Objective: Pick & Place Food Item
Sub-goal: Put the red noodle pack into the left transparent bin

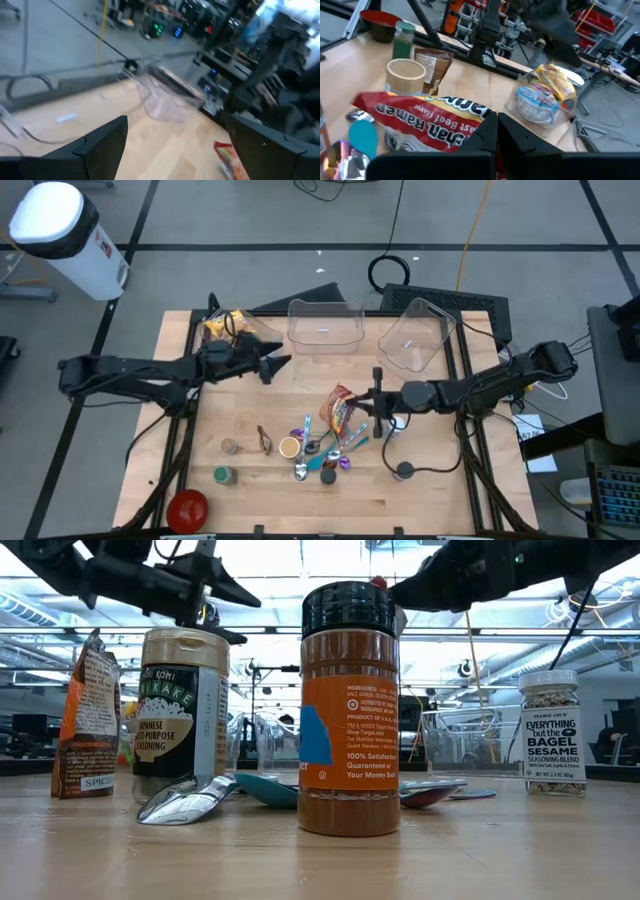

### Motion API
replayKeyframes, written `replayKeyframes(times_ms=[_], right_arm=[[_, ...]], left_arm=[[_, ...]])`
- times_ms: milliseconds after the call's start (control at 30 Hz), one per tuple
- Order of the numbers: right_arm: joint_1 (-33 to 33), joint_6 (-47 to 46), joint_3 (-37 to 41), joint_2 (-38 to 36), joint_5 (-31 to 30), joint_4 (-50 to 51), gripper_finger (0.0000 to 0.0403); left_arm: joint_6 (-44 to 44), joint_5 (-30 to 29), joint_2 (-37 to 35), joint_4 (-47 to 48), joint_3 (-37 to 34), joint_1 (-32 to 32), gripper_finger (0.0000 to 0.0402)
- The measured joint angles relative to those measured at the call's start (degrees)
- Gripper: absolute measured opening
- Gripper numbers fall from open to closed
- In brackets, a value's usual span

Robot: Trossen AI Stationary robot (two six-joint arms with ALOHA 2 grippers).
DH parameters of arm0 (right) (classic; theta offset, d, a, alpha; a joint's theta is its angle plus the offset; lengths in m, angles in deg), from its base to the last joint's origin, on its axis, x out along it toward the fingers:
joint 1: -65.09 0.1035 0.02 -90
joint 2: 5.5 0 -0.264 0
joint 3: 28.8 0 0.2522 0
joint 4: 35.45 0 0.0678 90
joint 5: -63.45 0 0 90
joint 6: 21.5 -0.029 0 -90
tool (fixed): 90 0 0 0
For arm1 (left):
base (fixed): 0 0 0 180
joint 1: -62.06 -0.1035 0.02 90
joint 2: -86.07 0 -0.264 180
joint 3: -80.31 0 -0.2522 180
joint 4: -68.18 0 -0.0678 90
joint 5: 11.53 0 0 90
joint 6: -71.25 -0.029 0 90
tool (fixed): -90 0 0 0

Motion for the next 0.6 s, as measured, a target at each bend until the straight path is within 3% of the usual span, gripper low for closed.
replayKeyframes(times_ms=[400, 600], right_arm=[[0.3, 2.5, 0.0, 0.0, 0.1, -0.1, 0.0000], [0.4, 3.2, 0.0, 0.0, 0.1, -1.2, 0.0000]], left_arm=[[3.0, -0.4, 7.4, -1.9, 0.0, 0.0, 0.0349], [4.5, 12.3, 12.6, -10.1, 0.0, 0.3, 0.0349]])
